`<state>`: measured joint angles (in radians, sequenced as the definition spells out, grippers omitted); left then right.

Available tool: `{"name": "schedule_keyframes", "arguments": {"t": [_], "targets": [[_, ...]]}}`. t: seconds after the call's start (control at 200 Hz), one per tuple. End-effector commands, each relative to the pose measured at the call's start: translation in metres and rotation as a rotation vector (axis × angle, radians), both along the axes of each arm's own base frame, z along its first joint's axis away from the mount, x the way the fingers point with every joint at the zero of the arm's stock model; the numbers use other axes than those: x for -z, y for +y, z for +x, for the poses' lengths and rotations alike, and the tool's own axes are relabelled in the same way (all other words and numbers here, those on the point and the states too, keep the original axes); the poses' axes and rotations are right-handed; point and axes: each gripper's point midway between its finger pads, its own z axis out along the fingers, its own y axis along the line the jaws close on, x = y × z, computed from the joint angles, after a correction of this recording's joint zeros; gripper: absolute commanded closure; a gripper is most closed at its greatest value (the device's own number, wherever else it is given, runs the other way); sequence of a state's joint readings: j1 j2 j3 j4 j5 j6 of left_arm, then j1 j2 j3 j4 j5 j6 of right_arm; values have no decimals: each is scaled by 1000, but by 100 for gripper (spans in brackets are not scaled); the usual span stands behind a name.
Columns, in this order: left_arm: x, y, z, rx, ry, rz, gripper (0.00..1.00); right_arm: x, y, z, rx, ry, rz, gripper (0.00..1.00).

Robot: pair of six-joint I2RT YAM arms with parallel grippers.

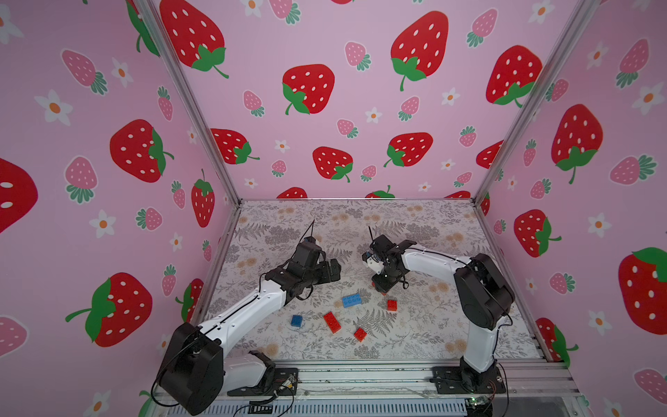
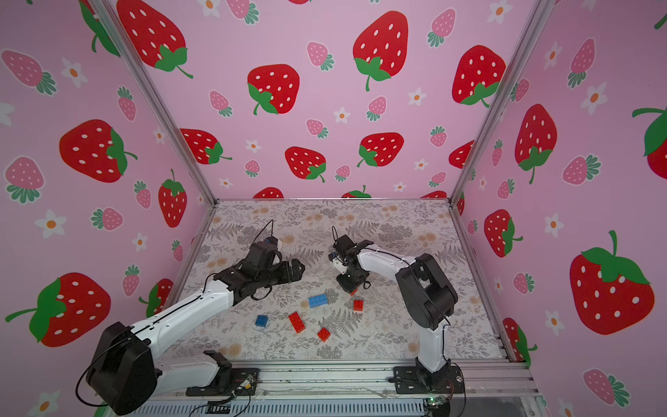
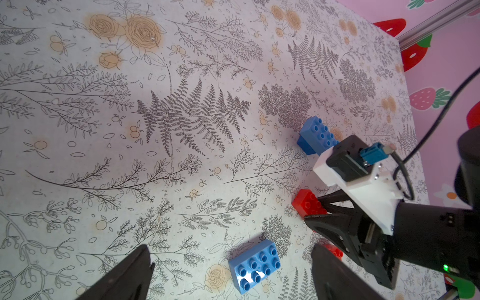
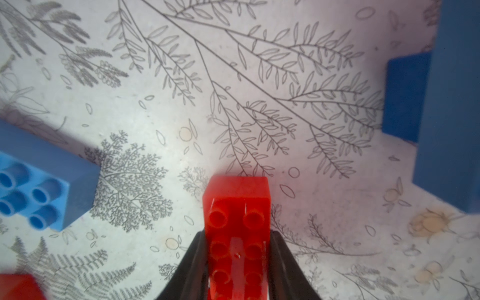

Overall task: Assemble a heart with lego
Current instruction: Pick up the lego brick from the center of the board, then assemble the lego brick with the lego brick.

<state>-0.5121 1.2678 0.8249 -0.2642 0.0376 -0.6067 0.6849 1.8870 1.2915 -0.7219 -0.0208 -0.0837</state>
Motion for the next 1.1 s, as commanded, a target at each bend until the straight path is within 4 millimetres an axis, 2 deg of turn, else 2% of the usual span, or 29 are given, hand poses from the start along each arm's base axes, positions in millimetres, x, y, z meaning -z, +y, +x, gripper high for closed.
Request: {"name": "schedule_keyframes", "arguments": {"t": [0.0,0.175,0.42,0.515,0.63,0.8,1.095], "targets": [[-15,-5,8,-1,-33,-32,0,-45,2,15,-21,-104,38,69],[-25,-14,16,0,-47,-81,0,-70,-8,34,-51,-125,34,71],[-27,-28,29,17,-43,-111,1,-83,-11,62,-121,-64,75,71],[-24,-30,33,18,-40,-110,1,-88,-6,72,-137,-36,101,71],[-19,-30,37,13,-35,-96,1,-82,3,76,-175,-4,112,71],[-14,-30,39,23,-33,-75,1,-71,3,84,-209,19,79,72],[-8,-32,30,107,-45,-38,0,-58,3,97,-246,34,25,71]]}}
